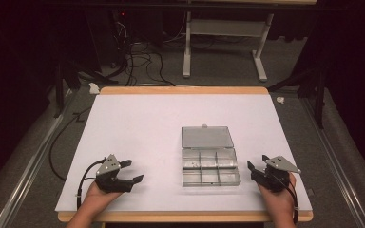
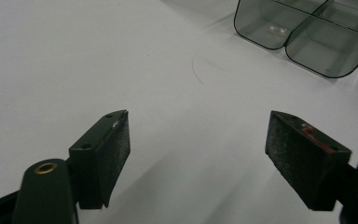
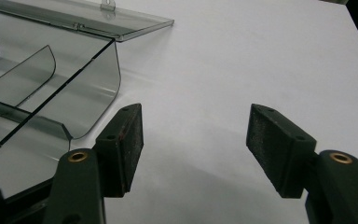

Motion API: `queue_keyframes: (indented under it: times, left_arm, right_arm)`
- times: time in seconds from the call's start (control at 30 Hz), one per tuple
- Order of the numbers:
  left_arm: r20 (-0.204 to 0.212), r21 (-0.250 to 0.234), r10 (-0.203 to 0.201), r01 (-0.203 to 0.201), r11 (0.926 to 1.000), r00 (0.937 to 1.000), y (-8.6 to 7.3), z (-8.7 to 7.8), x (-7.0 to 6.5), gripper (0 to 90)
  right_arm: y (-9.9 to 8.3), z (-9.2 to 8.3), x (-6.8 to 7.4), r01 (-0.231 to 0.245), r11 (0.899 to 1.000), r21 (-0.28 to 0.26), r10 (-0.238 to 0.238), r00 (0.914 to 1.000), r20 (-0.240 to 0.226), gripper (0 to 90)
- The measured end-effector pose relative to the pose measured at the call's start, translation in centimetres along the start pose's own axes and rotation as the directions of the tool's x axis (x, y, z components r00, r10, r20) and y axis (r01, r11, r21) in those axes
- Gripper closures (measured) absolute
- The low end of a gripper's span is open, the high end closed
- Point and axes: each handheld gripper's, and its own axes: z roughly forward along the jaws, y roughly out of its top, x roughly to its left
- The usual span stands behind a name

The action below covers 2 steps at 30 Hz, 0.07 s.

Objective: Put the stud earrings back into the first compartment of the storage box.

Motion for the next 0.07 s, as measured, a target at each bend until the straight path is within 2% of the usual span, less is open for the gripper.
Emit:
queue_keyframes:
  times: [0.07]
  left_arm:
    - [0.002, -0.005, -0.003, 0.003, 1.0, 1.0, 0.0, -0.01, 0.04, 21.1]
  right_arm:
    - [0.02, 0.04, -0.19, -0.011, 1.0, 0.0, 0.011, 0.9999, -0.007, 35.7]
